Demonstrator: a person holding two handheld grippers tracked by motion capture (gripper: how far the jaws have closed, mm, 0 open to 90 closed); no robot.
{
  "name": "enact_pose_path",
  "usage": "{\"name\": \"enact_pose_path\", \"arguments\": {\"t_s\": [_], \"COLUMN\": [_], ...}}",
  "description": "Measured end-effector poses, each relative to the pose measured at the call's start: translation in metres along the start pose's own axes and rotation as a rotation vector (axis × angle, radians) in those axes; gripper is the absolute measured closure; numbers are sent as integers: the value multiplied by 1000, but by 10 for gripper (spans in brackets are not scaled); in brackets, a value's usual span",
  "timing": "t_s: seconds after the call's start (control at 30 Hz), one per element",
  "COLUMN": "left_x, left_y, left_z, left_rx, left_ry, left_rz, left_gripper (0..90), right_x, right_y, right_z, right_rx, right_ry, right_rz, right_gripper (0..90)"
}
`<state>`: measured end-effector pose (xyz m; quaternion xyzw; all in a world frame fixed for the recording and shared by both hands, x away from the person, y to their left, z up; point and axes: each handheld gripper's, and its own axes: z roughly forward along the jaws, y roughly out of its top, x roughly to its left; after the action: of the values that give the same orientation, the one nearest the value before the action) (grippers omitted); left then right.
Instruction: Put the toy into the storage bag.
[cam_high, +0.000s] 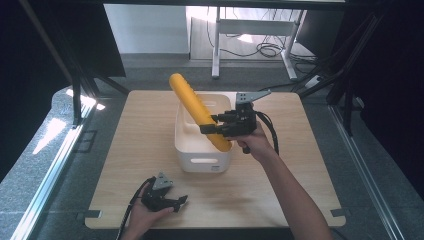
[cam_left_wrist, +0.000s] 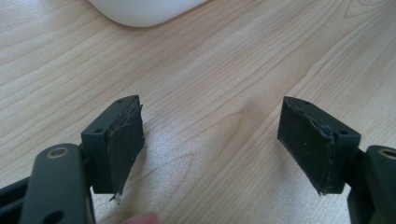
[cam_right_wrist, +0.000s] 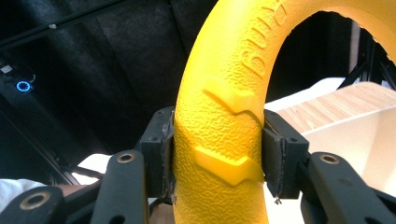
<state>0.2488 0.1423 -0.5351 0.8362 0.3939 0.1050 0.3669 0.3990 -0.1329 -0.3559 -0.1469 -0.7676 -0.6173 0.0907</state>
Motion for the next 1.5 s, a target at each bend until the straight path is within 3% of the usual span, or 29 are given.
{"name": "enact_pose_path", "arguments": {"t_s": [0.17,0.37,0.63,0.8,1.1,1.33,1.5], "left_x": [0,0,-1,-1,-1,-1,-1], "left_y": [0,0,0,0,0,0,0], "left_z": [0,0,1,1,1,1,1], "left_rx": [2,5,6,8,7,10,9], "left_ry": [-4,-5,-5,-4,-5,-5,-5], "left_rz": [3,3,-3,-1,-1,1,2], "left_gripper": [228,228,228,228,228,227,228], "right_x": [-7,-15,-21,-27,-24,-19,-12], "right_y": [-5,-13,-22,-26,-27,-27,-24], "right_z": [2,-2,-15,-24,-23,-20,-23], "right_rx": [25,6,12,-30,-37,-39,-62], "right_ry": [-28,-20,-105,-106,-122,-104,-126], "right_rz": [4,15,-16,-3,-22,-34,-47], "right_gripper": [509,502,466,465,449,405,372]}}
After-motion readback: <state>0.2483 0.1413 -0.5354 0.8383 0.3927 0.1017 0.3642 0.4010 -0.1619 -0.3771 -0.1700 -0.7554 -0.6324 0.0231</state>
